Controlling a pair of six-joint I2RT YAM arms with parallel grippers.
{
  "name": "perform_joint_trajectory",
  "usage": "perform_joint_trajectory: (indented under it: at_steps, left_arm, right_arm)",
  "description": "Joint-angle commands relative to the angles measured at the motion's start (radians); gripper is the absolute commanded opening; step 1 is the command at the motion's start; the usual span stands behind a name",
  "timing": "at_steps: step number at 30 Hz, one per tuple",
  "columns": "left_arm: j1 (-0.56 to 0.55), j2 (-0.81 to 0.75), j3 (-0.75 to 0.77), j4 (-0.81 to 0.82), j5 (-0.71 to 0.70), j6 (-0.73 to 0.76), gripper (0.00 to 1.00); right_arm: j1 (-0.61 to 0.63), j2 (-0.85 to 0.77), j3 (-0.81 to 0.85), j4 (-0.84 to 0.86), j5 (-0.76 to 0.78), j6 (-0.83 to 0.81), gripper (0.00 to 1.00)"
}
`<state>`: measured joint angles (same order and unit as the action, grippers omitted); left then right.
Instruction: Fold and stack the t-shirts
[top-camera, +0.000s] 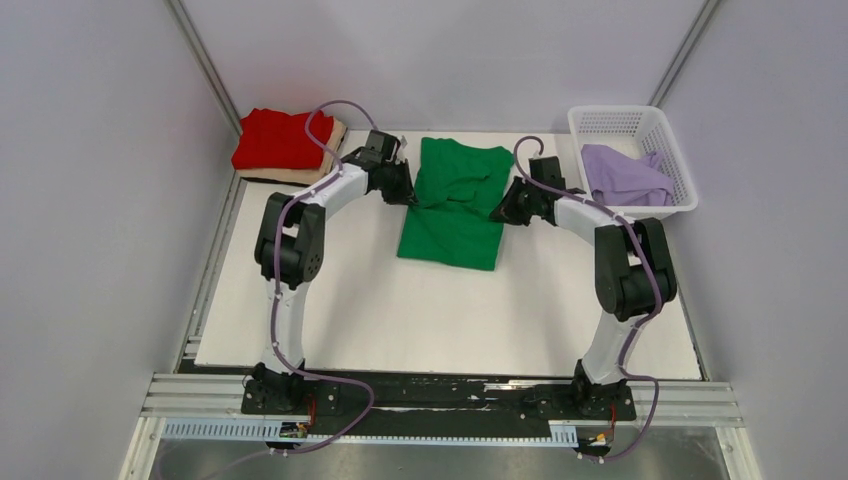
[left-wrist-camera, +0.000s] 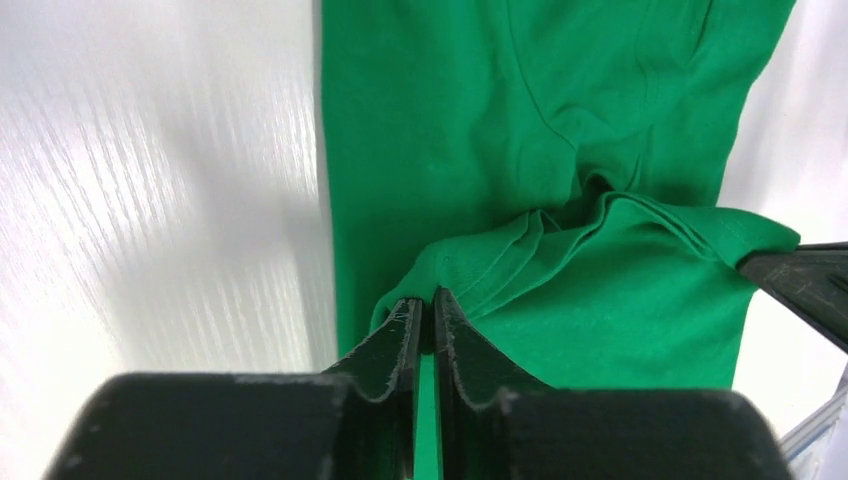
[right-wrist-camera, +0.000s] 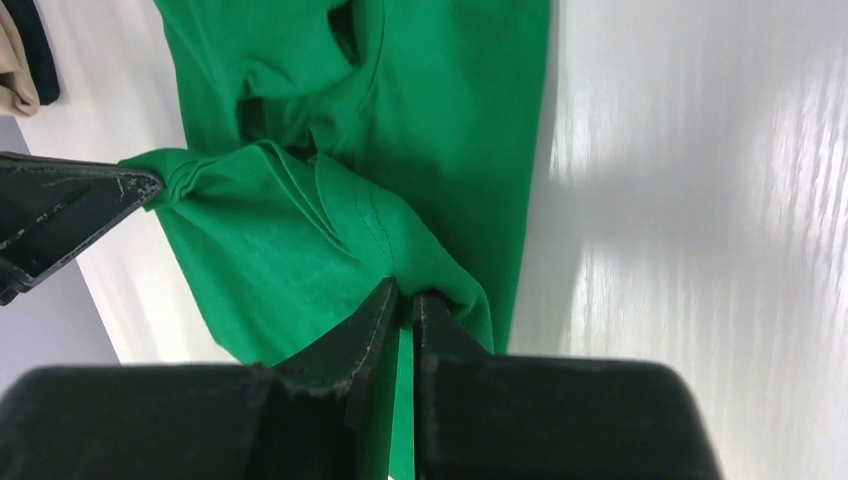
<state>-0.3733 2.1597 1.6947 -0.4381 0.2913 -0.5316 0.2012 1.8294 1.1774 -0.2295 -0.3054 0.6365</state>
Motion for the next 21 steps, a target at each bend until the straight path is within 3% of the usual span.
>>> perform_joint_trajectory:
  at_steps: [1, 2, 4, 5, 6, 7, 8, 13, 17, 21]
  left_arm:
    - [0.013, 0.038, 0.081, 0.008, 0.005, 0.022, 0.18]
    - [0.014, 0.043, 0.089, 0.007, 0.011, 0.023, 0.22]
    - [0.017, 0.056, 0.111, 0.003, 0.017, 0.026, 0.41]
    - [0.018, 0.059, 0.126, 0.001, 0.018, 0.028, 0.59]
    - [0.019, 0.059, 0.134, -0.005, 0.021, 0.03, 0.71]
    - [0.019, 0.054, 0.145, -0.006, 0.023, 0.032, 0.91]
    - [0.019, 0.048, 0.148, -0.005, 0.03, 0.035, 0.95]
    - [0.019, -0.045, 0.089, -0.002, 0.051, 0.041, 1.0]
    - [0.018, -0.178, -0.078, 0.008, 0.032, 0.032, 1.0]
    - [0.017, -0.322, -0.299, 0.034, 0.011, 0.012, 1.0]
  right_arm:
    - [-0.024, 0.055, 0.081, 0.071, -0.039, -0.038, 0.11]
    - [-0.028, 0.064, 0.088, 0.071, -0.04, -0.04, 0.16]
    - [-0.036, 0.072, 0.102, 0.071, -0.04, -0.041, 0.31]
    - [-0.039, 0.069, 0.106, 0.071, -0.037, -0.045, 0.47]
    - [-0.04, 0.063, 0.109, 0.069, -0.035, -0.048, 0.58]
    - [-0.04, 0.053, 0.109, 0.067, -0.033, -0.049, 0.68]
    - [-0.041, 0.04, 0.104, 0.066, -0.032, -0.05, 0.75]
    - [-0.035, -0.052, 0.028, 0.06, -0.06, -0.055, 0.96]
    - [-0.011, -0.161, -0.102, 0.044, -0.066, -0.057, 0.97]
    - [0.025, -0.271, -0.245, 0.034, -0.067, -0.026, 0.93]
